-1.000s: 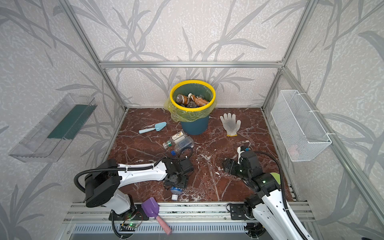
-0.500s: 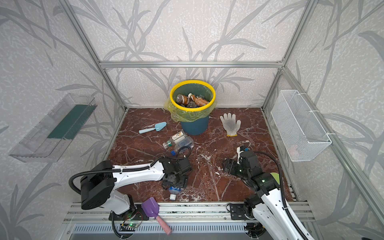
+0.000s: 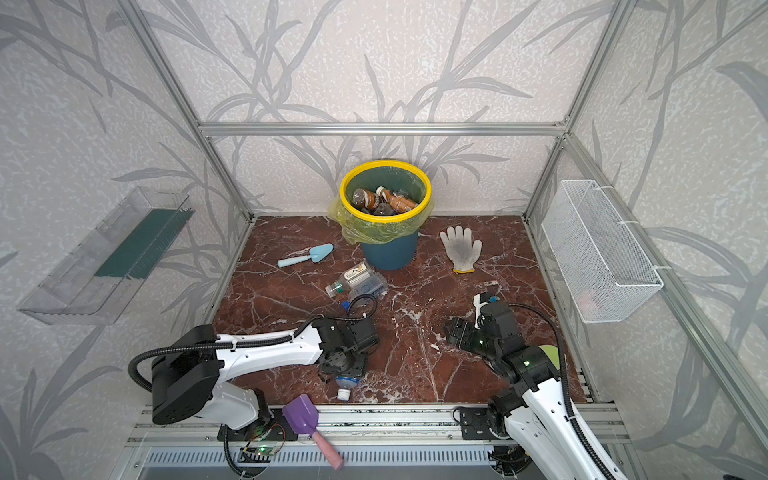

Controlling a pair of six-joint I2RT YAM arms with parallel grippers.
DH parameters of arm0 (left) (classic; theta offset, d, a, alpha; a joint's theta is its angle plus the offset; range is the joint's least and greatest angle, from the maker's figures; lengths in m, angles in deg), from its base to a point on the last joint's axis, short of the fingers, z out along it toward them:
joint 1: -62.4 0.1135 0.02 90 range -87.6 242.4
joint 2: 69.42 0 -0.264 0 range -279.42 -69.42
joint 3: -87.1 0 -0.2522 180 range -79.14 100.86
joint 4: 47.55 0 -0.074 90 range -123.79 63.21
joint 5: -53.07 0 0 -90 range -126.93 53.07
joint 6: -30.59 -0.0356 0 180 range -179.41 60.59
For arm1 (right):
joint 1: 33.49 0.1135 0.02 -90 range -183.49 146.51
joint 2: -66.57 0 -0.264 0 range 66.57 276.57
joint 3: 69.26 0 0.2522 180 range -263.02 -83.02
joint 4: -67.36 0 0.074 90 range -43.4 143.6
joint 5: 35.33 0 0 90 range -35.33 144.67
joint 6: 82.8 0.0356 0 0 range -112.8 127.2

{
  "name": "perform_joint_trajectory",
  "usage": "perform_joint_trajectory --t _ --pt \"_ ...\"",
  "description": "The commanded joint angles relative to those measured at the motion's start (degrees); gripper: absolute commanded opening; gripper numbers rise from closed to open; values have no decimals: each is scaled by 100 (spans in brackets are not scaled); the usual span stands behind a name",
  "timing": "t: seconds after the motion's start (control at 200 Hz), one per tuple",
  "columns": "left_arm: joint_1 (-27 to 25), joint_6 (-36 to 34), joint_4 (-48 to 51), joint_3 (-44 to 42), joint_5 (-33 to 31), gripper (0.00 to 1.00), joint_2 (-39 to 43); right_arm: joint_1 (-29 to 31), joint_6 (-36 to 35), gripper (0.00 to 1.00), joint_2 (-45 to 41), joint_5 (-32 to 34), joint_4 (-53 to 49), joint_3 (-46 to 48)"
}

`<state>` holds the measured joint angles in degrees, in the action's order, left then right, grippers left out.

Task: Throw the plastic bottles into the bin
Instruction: 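Lift the blue-label bottle with the left gripper and draw it toward the front, then swing the left gripper over the bin and open it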

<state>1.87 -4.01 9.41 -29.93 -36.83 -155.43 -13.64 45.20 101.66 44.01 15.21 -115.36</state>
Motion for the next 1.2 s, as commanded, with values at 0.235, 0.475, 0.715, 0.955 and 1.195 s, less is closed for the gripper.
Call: perform_joint_trajectory --t 0.235,0.475,0.715,0.955,1.195 --pt "-20 242 215 -333 -208 59 625 -17 -8 82 13 -92 70 113" --pt "49 188 814 -121 -570 58 774 -17 2 82 103 -139 167 142" --pt "748 -778 1371 780 -690 59 1257 -16 -16 82 77 -139 175 114" --pt "2009 -3286 2249 7496 -679 64 -806 -32 -47 82 121 -128 145 -111" --pt "3353 -3038 1278 10631 -200 93 -1965 -29 236 83 -19 -89 29 -245"
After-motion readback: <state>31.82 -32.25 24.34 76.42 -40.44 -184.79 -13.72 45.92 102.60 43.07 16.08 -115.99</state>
